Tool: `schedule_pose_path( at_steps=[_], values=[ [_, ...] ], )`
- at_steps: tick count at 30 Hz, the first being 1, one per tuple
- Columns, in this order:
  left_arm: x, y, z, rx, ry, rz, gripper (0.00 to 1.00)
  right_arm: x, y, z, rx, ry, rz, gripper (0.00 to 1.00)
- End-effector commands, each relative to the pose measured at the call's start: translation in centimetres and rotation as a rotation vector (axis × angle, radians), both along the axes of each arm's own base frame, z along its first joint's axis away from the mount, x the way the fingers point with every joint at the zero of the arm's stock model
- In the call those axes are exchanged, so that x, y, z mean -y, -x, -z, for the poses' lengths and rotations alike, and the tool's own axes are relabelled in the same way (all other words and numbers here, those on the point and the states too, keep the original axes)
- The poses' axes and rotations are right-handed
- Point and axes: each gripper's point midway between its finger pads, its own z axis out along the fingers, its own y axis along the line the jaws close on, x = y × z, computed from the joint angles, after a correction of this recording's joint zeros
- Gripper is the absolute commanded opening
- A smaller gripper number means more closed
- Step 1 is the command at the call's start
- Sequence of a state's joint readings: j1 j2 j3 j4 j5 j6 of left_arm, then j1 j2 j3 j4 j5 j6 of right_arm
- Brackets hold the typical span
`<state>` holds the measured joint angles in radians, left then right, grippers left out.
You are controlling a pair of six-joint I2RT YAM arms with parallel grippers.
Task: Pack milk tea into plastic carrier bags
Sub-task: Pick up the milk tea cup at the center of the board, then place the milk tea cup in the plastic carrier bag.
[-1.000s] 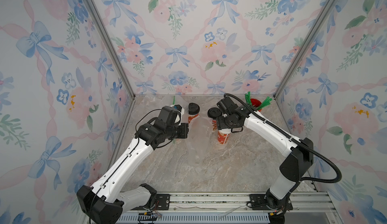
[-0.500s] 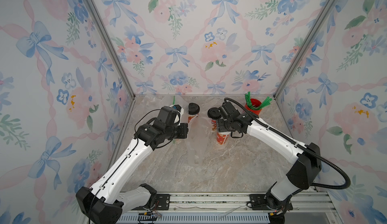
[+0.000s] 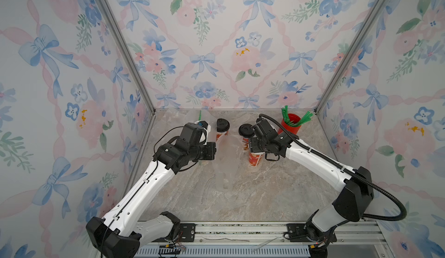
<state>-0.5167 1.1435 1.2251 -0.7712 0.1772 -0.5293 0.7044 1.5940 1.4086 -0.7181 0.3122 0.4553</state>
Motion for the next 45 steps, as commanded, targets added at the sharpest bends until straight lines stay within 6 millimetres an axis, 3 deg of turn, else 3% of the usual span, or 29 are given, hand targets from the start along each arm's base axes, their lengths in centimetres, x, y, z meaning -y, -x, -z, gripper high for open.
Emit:
schedule_pose_path(
  at_steps=[1,22,32,45],
  values=[
    [-0.2,0.2,-0.1,-0.002,0.017,-0.011,0.00,0.2,1.1,-1.2,0.008,0.006,-0.010,0.73],
    [0.9,0.0,-0.4,-0.002,0.087,0.004,0.00,1.5,4.4,-15.2,0.119,-0.136,-0.047,0.66],
    [1.2,0.0,0.1,-0.015,0.102,0.007,0.00,-1.0,4.7,-21.1,0.201,-0.202,-0.121,0.65],
    [1.4,-0.2,0.2,-0.022,0.105,0.014,0.00,-3.6,5.7,-26.1,0.297,-0.269,-0.202,0.65]
  ],
)
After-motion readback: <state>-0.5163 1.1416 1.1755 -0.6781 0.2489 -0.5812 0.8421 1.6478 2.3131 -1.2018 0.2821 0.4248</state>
